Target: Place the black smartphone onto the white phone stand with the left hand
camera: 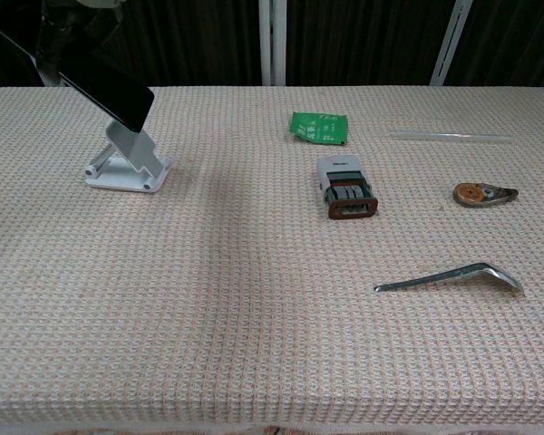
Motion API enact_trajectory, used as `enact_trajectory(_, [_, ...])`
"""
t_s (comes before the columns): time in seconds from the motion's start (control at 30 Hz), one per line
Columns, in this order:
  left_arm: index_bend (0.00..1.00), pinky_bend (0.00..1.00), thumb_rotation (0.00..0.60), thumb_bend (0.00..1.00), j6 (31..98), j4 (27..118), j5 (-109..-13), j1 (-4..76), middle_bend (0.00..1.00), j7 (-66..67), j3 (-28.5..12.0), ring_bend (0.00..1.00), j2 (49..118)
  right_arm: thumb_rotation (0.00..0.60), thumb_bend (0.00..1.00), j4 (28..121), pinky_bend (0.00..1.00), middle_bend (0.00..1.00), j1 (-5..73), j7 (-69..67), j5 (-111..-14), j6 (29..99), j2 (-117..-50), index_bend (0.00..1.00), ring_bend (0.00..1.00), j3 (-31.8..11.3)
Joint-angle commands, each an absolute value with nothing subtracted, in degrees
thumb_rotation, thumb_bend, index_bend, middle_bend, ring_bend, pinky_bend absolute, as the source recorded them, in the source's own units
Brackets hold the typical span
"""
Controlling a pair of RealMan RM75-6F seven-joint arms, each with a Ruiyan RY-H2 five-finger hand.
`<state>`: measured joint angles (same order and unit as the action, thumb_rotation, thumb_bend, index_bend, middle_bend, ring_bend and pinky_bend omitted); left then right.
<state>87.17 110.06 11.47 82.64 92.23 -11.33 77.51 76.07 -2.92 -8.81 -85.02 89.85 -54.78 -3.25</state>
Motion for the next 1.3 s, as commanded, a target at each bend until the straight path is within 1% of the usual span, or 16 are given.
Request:
enact_trajectory(0.03, [0.68,0.57,0.600,0.33,87.8,108.2,14.2,83.6,0.66,94.9,-11.7,0.58,79.6,0.600,0.30,75.7,0.00,0.00,-3.0,-9.1,-85.0,89.7,-55.0,0.00,0.00,-3.2])
enact_trajectory(0.17, [0.68,0.55,0.600,0.33,87.1,106.3,16.5,84.0,0.66,97.5,-12.5,0.57,80.9,0.600,0.30,75.2,0.00,0.00,-3.1,-9.4,-85.0,89.7,-55.3,0.00,0.00,-3.2])
enact_trajectory(0.4, [0.68,0.55,0.600,0.33,86.3,101.4,15.9,83.8,0.66,99.7,-12.2,0.56,84.1,0.600,0.30,74.6,0.00,0.00,-3.2,-9.9,-84.3,88.4,-55.5,0.00,0.00,-2.8])
enact_trajectory(0.53, [0.68,0.55,0.600,0.33,85.5,99.4,15.7,83.7,0.66,101.0,-12.7,0.56,85.2,0.600,0.30,73.6,0.00,0.00,-3.2,-10.8,-83.9,87.9,-55.7,0.00,0.00,-3.0])
enact_trajectory(0.73, [0.68,0.54,0.600,0.33,84.3,97.5,13.2,83.4,0.66,102.4,-11.8,0.56,87.3,0.600,0.30,72.6,0.00,0.00,-3.3,-11.7,-83.7,87.7,-56.0,0.00,0.00,-3.1])
enact_trajectory(1.03, [0.68,0.54,0.600,0.33,82.0,94.6,12.7,82.4,0.65,103.6,-11.9,0.56,89.2,0.600,0.30,72.3,0.00,0.00,-3.9,-12.5,-83.6,88.7,-56.0,0.00,0.00,-3.3])
enact_trajectory(1.3, [0.67,0.54,0.600,0.33,80.7,93.6,10.3,81.5,0.65,103.4,-11.7,0.56,90.3,0.600,0.30,72.4,0.00,0.00,-4.0,-12.4,-83.4,88.6,-56.1,0.00,0.00,-3.4])
